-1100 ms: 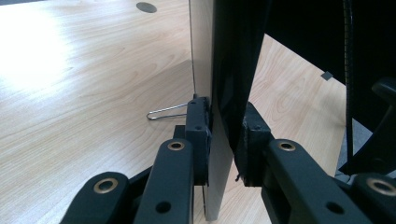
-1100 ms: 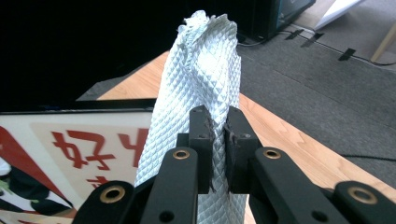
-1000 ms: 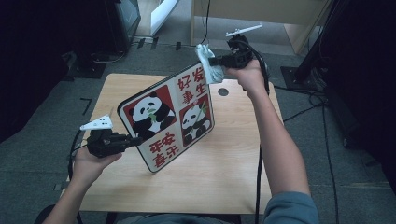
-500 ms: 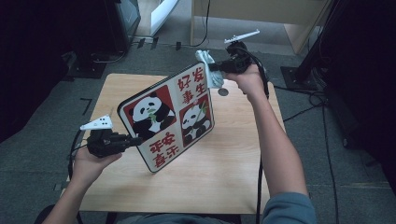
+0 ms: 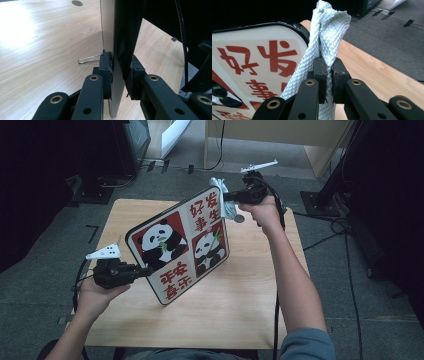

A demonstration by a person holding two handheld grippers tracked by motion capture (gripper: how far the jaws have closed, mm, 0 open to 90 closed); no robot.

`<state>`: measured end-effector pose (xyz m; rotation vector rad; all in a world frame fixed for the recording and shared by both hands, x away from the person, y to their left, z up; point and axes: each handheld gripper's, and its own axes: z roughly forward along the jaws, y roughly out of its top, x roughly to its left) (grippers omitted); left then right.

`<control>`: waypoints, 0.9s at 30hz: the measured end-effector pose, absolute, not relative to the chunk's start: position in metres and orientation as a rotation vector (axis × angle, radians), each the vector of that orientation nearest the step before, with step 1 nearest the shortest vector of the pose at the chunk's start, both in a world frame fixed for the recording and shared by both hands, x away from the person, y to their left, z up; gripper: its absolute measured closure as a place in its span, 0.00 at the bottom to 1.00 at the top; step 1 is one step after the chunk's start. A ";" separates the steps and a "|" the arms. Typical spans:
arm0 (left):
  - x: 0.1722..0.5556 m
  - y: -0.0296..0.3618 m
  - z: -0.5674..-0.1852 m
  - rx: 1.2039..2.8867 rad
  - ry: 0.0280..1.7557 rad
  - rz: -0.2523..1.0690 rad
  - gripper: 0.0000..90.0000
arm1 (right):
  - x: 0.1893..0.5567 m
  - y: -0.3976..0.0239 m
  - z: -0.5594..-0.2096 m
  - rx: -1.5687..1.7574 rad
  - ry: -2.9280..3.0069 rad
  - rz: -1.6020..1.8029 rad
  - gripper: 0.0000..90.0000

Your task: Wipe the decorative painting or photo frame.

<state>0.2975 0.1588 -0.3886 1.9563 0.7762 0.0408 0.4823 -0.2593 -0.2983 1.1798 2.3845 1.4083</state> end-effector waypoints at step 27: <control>0.298 0.159 -0.389 1.956 0.775 0.034 0.86 | 0.478 -0.268 -0.334 1.238 2.399 1.445 0.94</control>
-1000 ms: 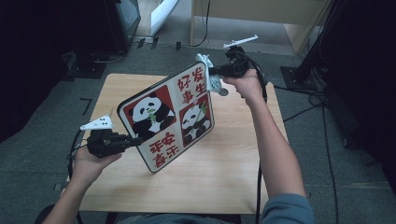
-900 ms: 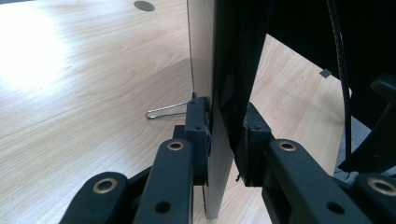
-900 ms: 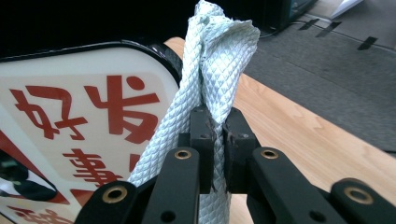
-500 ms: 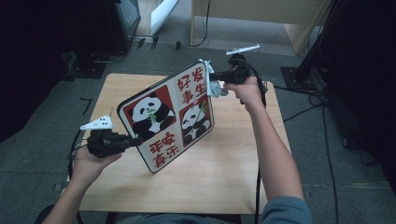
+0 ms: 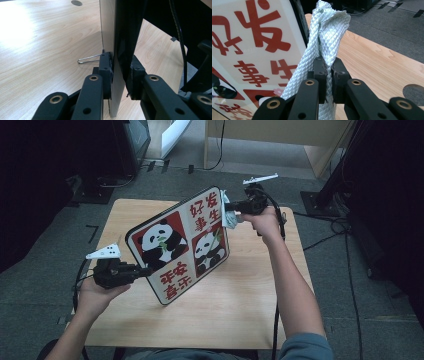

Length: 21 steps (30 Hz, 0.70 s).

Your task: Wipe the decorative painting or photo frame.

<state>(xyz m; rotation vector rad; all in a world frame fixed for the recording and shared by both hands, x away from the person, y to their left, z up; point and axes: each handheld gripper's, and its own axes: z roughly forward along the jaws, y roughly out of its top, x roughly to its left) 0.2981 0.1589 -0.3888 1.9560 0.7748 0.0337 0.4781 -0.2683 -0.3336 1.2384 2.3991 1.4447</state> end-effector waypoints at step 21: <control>0.299 0.159 -0.389 1.957 0.767 0.032 0.86 | 0.471 -0.271 -0.350 1.260 2.401 1.425 0.94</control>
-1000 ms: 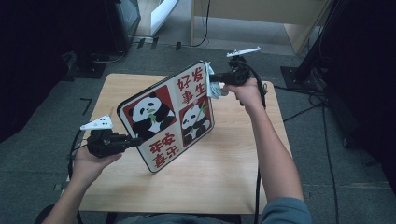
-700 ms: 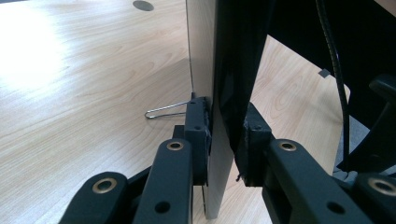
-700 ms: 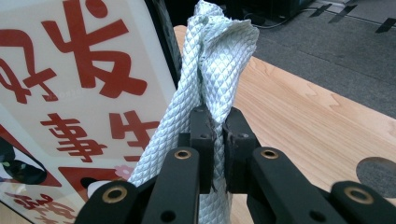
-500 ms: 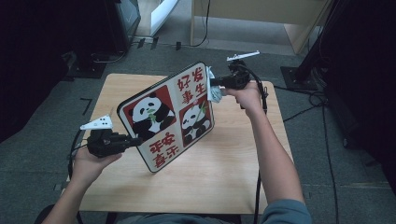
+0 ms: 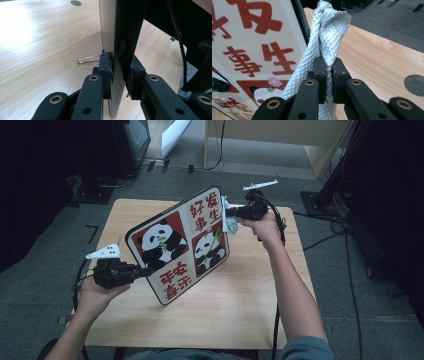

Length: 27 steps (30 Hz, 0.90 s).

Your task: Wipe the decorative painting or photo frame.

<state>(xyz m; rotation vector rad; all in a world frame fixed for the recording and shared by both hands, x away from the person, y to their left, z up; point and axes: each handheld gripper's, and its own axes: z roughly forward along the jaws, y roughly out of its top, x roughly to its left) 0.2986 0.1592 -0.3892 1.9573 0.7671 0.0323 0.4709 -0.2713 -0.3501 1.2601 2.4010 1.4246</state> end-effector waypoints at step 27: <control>0.302 0.159 -0.388 1.972 0.748 0.024 0.86 | 0.454 -0.281 -0.391 1.341 2.389 1.419 0.94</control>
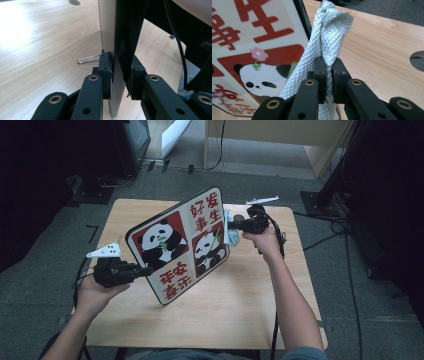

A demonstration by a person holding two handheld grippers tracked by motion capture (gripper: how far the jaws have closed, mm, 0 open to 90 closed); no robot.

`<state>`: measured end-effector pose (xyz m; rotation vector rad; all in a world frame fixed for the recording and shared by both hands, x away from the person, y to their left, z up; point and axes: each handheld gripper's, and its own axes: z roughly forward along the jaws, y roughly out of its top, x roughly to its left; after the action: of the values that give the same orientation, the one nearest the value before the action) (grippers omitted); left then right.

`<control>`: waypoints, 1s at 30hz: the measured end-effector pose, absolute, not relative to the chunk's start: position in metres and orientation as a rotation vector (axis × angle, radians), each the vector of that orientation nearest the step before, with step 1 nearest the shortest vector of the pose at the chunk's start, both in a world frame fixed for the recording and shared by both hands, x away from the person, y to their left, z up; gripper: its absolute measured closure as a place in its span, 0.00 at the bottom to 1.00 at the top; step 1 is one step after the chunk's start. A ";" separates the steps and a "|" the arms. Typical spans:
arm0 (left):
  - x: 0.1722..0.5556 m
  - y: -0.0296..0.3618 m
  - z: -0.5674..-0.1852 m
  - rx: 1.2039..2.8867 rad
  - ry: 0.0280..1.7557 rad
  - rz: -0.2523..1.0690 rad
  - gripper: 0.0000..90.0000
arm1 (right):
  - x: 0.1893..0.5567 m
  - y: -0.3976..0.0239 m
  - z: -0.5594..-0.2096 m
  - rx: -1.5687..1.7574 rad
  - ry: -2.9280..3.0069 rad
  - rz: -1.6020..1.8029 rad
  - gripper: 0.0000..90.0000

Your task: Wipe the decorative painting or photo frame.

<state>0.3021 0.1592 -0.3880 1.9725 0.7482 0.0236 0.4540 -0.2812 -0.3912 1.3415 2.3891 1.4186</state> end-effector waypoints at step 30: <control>0.303 0.159 -0.390 1.974 0.735 0.027 0.85 | 0.439 -0.286 -0.426 1.346 2.367 1.407 0.94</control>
<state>0.3028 0.1592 -0.3897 1.9744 0.7353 0.0271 0.4395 -0.2863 -0.4258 1.3461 2.3669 1.4065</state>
